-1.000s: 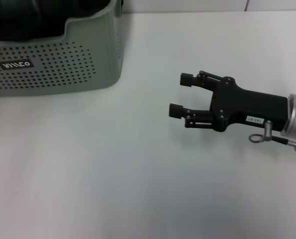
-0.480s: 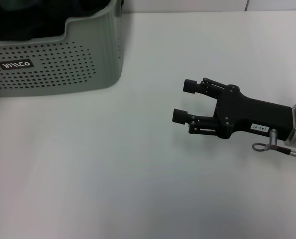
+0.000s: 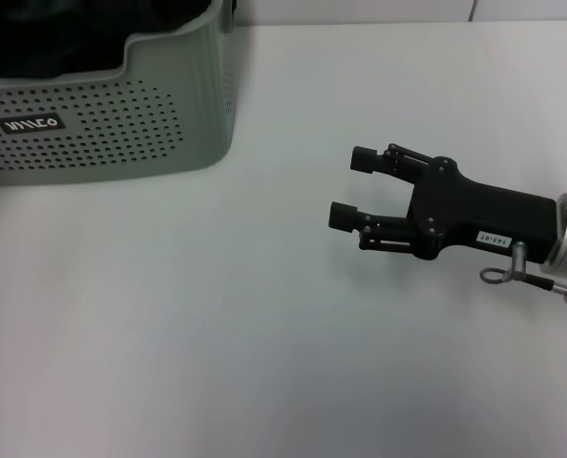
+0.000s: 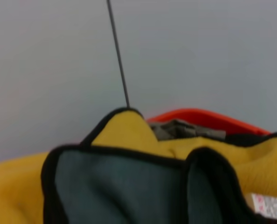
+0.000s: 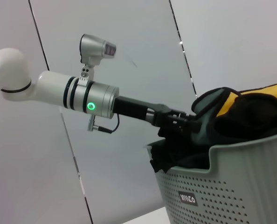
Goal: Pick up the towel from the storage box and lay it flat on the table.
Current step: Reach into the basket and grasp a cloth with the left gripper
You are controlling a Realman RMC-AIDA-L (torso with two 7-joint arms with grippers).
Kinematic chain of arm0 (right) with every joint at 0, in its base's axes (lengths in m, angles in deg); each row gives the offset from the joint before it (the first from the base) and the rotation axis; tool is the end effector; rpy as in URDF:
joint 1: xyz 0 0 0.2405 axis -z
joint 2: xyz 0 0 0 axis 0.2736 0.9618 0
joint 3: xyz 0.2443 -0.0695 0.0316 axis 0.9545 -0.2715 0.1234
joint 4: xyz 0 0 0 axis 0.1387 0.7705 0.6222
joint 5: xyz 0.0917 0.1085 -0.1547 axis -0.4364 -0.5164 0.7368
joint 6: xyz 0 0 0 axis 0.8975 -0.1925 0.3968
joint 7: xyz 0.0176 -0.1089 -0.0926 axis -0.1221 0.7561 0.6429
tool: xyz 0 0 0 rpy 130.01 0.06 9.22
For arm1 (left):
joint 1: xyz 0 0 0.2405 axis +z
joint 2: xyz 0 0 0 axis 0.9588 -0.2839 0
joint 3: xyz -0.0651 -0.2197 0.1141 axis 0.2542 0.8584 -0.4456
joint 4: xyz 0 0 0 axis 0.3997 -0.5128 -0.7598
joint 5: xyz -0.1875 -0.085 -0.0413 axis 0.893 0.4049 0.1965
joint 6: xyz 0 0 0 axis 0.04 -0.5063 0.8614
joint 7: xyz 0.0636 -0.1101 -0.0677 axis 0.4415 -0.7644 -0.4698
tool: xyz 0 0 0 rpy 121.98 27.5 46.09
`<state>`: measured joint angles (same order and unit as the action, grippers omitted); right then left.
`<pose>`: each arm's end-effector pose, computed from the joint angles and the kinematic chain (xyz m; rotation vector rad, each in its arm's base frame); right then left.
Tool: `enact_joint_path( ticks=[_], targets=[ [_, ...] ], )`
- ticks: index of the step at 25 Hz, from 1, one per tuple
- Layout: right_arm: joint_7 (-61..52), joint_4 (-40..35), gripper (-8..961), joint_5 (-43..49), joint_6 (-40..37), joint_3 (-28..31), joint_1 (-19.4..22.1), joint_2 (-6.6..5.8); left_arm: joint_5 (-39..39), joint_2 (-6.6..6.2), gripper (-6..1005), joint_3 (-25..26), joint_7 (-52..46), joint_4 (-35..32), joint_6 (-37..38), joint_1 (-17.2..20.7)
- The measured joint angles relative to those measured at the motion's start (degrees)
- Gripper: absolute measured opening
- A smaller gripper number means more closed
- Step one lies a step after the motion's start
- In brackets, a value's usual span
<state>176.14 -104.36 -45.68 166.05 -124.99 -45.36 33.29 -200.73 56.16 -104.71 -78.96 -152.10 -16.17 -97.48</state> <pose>0.2064 0.3159 -0.0460 -2.6719 0.4331 1.1994 -0.2161 0.3734 0.1570 -2.1056 -0.6464 -0.2066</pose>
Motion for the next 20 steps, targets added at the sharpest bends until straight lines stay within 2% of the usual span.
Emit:
enact_joint_path(
  ticks=[9, 20],
  targets=[
    [0.11, 0.0, 886, -0.18, -1.21, 0.33, -0.06, 0.07, -0.33, -0.09, 581, 0.71, -0.26, 2.85, -0.07, 0.34],
    [1.06, 0.89, 886, -2.15, -1.38, 0.25, 0.29, 0.07, 0.2, -0.39, 546, 0.8, -1.09, 3.32, -0.11, 0.49]
  ],
)
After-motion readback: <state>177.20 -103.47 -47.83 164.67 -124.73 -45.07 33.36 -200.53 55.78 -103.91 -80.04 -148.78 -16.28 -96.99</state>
